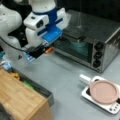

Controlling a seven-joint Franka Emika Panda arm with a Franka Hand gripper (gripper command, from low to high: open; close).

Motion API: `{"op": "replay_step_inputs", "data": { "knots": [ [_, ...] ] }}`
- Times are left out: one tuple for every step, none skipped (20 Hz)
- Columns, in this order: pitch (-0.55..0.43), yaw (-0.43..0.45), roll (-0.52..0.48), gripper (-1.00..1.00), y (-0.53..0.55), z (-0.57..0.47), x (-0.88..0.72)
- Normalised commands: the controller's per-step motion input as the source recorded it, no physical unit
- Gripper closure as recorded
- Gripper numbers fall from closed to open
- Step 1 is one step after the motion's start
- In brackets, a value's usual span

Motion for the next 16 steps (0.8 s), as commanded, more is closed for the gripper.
{"op": "replay_step_inputs", "data": {
  "knots": [
    [-0.023,0.147,0.292,-1.00,0.03,-0.01,-0.02],
    [-0.040,0.155,0.365,-1.00,0.04,-0.01,-0.03],
    [-0.044,0.156,0.383,-1.00,0.05,-0.01,-0.04],
    [-0.050,0.147,0.394,-1.00,0.07,-0.02,-0.07],
    [-0.056,0.124,0.375,-1.00,0.10,-0.03,-0.10],
    [-0.061,0.100,0.351,-1.00,0.12,-0.04,-0.14],
    [-0.062,0.078,0.322,-1.00,0.15,-0.06,-0.18],
    [-0.060,0.056,0.289,-1.00,0.15,-0.07,-0.20],
    [-0.059,0.041,0.257,-1.00,0.14,-0.08,-0.23],
    [-0.058,0.031,0.230,-1.00,0.15,-0.10,-0.26],
    [-0.059,0.024,0.198,-1.00,0.14,-0.11,-0.27],
    [-0.066,0.020,0.187,-1.00,0.14,-0.12,-0.29],
    [-0.073,0.017,0.182,-1.00,0.15,-0.13,-0.31],
    [-0.073,0.024,0.218,-1.00,0.17,-0.12,-0.33],
    [-0.073,0.035,0.252,-1.00,0.20,-0.11,-0.35],
    [-0.075,0.046,0.274,-1.00,0.24,-0.09,-0.37]
  ]
}}
